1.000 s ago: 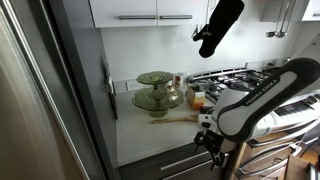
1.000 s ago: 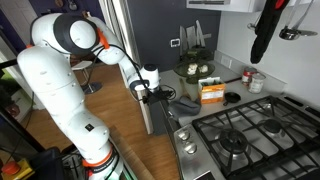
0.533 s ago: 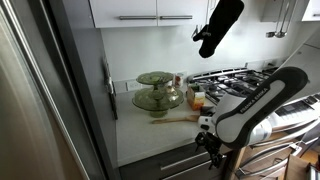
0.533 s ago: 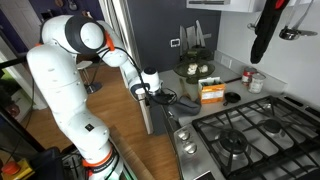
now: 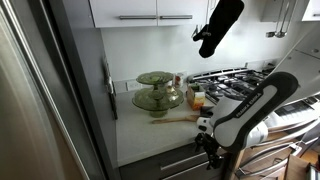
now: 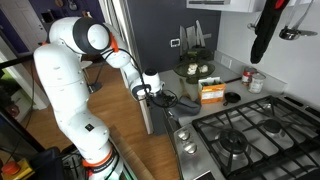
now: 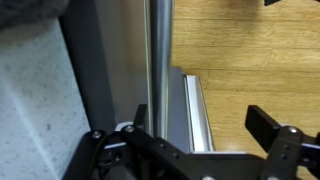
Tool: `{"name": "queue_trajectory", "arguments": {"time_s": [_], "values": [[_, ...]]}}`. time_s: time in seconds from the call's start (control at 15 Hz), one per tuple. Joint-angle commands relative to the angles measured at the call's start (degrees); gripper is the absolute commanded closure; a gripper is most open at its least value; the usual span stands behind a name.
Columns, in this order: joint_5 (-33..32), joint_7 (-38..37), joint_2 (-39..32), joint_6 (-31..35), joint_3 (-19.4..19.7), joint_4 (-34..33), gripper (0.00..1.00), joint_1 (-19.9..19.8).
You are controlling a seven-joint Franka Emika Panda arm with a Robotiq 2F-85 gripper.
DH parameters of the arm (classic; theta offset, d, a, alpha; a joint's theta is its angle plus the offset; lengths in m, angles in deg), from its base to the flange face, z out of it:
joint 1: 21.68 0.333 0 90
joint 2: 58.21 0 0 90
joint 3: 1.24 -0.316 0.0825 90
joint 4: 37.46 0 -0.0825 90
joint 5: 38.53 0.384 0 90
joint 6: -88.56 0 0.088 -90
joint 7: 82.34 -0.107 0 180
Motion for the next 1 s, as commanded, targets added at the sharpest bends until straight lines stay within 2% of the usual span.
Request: {"name": "queue_trajectory", "arguments": {"time_s": [0.0, 0.33, 0.47, 0.53, 0.67, 0.93], "values": [[-3.20, -4.20, -1.69, 0.81, 1.30, -0.67, 0.00, 1.07], [-13.46, -12.85, -2.09, -1.96, 5.32, 0.00, 0.00, 2.68], [-15.47, -14.44, -1.94, -2.83, 5.96, -0.39, 0.00, 2.96], [-19.20, -17.08, -1.41, -3.63, 0.38, -0.15, 0.00, -3.02], [-20.72, -17.98, -0.12, -6.66, -1.67, 0.01, 0.00, -5.24], [-19.22, -15.74, 1.73, -13.23, -5.66, -0.27, 0.00, -9.44]]}}
